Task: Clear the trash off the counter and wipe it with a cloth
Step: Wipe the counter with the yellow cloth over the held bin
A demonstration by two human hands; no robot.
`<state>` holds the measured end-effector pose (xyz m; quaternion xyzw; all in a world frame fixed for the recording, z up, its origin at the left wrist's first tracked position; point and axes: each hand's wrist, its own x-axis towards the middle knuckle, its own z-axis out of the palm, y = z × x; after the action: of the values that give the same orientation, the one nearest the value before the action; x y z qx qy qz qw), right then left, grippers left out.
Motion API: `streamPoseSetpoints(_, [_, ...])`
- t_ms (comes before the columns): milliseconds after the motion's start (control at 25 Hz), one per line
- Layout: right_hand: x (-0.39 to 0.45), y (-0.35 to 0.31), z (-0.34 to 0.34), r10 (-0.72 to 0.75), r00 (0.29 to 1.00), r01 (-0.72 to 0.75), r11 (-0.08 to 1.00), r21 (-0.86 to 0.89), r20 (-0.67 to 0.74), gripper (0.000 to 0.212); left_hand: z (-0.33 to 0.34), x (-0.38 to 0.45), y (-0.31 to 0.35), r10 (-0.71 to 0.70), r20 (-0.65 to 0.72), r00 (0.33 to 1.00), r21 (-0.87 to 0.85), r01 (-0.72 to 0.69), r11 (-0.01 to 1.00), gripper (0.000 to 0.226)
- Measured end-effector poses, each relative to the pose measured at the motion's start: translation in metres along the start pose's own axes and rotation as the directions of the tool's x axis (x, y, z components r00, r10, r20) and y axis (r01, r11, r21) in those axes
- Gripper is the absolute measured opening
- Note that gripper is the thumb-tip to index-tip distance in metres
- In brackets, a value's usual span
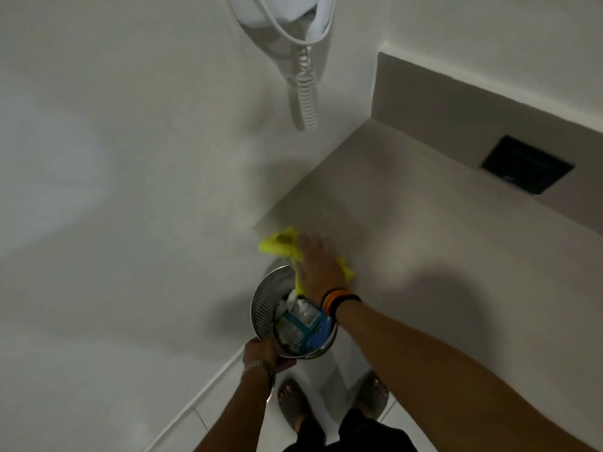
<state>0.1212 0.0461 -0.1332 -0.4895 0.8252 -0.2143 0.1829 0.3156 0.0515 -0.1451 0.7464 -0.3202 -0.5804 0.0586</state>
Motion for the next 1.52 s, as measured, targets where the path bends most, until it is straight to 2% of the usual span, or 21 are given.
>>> streamPoseSetpoints(80, [-0.020,-0.027,0.019,-0.221,0.969,0.214,0.974,0.071,0.107,0.052,-0.009,0.000,0.006,0.008,-0.028,1.000,-0.040,-0.009,0.999,0.008])
streamPoseSetpoints(120, [-0.027,-0.032,0.021,-0.282,0.953,0.266,0.954,0.136,0.113,0.049,-0.013,0.000,0.009,0.018,-0.051,0.999,-0.071,-0.021,0.997,0.007])
streamPoseSetpoints(240, [-0.031,-0.034,0.014,-0.292,0.955,0.272,0.927,0.258,0.044,0.044,-0.018,0.012,0.017,0.025,-0.090,0.996,-0.115,-0.036,0.993,0.004])
streamPoseSetpoints(320, [-0.026,-0.031,0.003,-0.311,0.943,0.273,0.927,0.258,0.118,0.042,-0.019,0.020,0.017,0.016,-0.109,0.994,-0.127,-0.030,0.991,0.013])
streamPoseSetpoints(400, [-0.021,-0.034,-0.005,-0.239,0.962,0.194,0.938,0.289,0.130,0.044,-0.018,0.034,0.022,0.019,-0.090,0.996,-0.071,-0.025,0.997,0.029])
streamPoseSetpoints(480, [-0.007,-0.039,-0.017,-0.056,0.998,0.057,0.901,0.431,-0.016,0.040,-0.018,0.052,0.028,0.010,-0.062,0.998,-0.021,-0.011,1.000,0.036])
streamPoseSetpoints(520, [0.006,-0.037,-0.023,0.036,0.992,0.023,0.889,0.458,-0.119,0.037,-0.018,0.060,0.031,0.004,-0.046,0.999,-0.021,-0.005,1.000,0.036])
streamPoseSetpoints(600, [0.042,-0.027,-0.041,0.191,0.934,-0.041,0.896,0.442,-0.301,0.037,-0.021,0.073,0.038,0.004,-0.009,1.000,-0.005,-0.004,1.000,0.035])
streamPoseSetpoints(680, [0.083,-0.011,-0.059,0.324,0.869,-0.169,0.904,0.392,-0.374,0.038,-0.027,0.087,0.046,-0.001,0.016,1.000,0.005,0.001,1.000,0.034])
streamPoseSetpoints(760, [0.117,0.004,-0.068,0.363,0.890,-0.288,0.917,0.276,-0.277,0.042,-0.030,0.096,0.051,0.003,0.069,0.998,0.057,-0.007,0.998,0.032])
streamPoseSetpoints(840, [0.137,0.003,-0.063,0.325,0.936,-0.303,0.939,0.161,-0.133,0.051,-0.033,0.104,0.057,0.019,0.102,0.995,0.140,-0.033,0.990,0.028])
streamPoseSetpoints(960, [0.122,-0.024,-0.036,0.275,0.953,-0.253,0.953,0.164,-0.127,0.053,-0.042,0.116,0.061,0.032,0.095,0.995,0.193,-0.050,0.980,0.030])
streamPoseSetpoints(1000, [0.106,-0.036,-0.023,0.232,0.966,-0.212,0.964,0.162,-0.117,0.053,-0.045,0.116,0.061,0.032,0.091,0.995,0.209,-0.051,0.977,0.030])
streamPoseSetpoints(1080, [0.066,-0.063,0.001,0.056,0.998,-0.056,0.989,0.133,0.005,0.052,-0.048,0.113,0.058,0.058,0.089,0.994,0.238,-0.078,0.968,0.031])
streamPoseSetpoints(1160, [0.034,-0.085,0.016,-0.137,0.975,0.113,0.984,0.138,0.173,0.051,-0.049,0.103,0.056,0.073,0.077,0.994,0.238,-0.089,0.967,0.030])
streamPoseSetpoints(1200, [0.020,-0.090,0.020,-0.178,0.960,0.147,0.978,0.150,0.218,0.051,-0.049,0.099,0.055,0.075,0.063,0.995,0.228,-0.088,0.970,0.030])
streamPoseSetpoints(1360, [-0.045,-0.070,0.022,-0.039,0.973,-0.017,0.970,0.243,0.225,0.045,-0.044,0.072,0.045,0.098,0.034,0.995,0.209,-0.103,0.973,0.033])
streamPoseSetpoints(1520, [-0.100,-0.042,0.009,-0.019,0.986,-0.036,0.945,0.325,0.164,0.046,-0.022,0.022,0.014,0.130,-0.001,0.992,0.164,-0.128,0.978,0.031])
